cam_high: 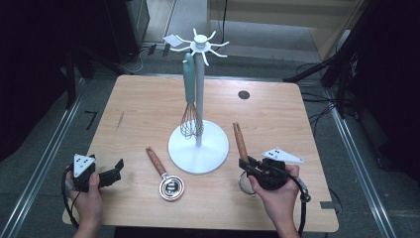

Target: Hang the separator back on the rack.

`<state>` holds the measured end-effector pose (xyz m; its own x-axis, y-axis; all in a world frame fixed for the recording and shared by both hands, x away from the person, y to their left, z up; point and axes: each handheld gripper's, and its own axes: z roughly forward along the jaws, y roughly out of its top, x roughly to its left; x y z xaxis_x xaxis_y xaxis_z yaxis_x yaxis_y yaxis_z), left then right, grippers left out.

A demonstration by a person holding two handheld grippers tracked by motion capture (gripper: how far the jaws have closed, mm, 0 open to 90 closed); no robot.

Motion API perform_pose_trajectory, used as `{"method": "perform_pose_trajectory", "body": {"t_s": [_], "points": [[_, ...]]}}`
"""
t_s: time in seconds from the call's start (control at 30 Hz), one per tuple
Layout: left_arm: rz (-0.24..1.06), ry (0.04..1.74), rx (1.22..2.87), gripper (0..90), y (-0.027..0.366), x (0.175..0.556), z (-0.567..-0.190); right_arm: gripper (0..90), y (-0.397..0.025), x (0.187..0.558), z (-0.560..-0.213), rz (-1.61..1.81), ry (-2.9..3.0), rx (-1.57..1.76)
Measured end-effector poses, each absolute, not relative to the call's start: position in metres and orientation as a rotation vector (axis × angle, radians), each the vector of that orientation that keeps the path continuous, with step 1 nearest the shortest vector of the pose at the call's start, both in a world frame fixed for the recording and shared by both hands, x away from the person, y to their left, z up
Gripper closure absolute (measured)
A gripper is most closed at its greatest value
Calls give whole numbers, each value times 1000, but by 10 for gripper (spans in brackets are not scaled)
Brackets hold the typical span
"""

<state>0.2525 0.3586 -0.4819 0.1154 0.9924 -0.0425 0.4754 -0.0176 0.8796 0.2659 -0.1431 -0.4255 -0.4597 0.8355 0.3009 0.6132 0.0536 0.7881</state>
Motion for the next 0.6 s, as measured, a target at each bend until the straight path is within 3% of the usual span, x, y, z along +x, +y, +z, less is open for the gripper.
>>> {"method": "perform_pose_trajectory", "body": {"t_s": [0.6], "points": [[828,1470,1608,0,359,253,-482,708,-141,255,-417,1454,1995,1348]]}}
